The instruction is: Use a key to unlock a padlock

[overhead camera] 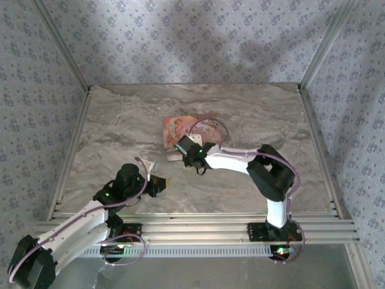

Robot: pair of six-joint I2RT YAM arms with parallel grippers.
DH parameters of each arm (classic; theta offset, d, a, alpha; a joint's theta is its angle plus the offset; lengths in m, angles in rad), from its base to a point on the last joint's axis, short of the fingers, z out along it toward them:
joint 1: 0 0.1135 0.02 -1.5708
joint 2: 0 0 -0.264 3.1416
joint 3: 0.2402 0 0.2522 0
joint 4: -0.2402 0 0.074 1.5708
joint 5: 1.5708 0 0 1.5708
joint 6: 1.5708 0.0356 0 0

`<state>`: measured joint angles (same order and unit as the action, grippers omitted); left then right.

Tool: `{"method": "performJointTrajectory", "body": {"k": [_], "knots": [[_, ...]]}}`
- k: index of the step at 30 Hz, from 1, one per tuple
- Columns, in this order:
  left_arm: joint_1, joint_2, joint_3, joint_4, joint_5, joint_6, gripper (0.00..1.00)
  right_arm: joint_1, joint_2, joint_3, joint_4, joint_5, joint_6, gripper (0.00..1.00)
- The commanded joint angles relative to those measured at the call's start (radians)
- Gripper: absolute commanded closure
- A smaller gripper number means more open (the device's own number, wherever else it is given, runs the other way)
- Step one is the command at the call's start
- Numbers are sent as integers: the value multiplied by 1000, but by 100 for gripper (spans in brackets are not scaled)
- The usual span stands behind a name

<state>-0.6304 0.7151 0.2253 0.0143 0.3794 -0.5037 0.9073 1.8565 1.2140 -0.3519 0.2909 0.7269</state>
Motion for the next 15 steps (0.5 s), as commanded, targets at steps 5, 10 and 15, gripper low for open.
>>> {"method": "performJointTrajectory", "body": {"k": [5,10,15], "knots": [[-19,200,22,295,51,55,100,-86,-175,17,-149,-291,14,100],[-67,302,51,463,26,71,100,-141,-243,12,-168,-456,59,100],[-89,339,40,605,6,67,100,-171,-280,25,-176,-575,87,100]]}}
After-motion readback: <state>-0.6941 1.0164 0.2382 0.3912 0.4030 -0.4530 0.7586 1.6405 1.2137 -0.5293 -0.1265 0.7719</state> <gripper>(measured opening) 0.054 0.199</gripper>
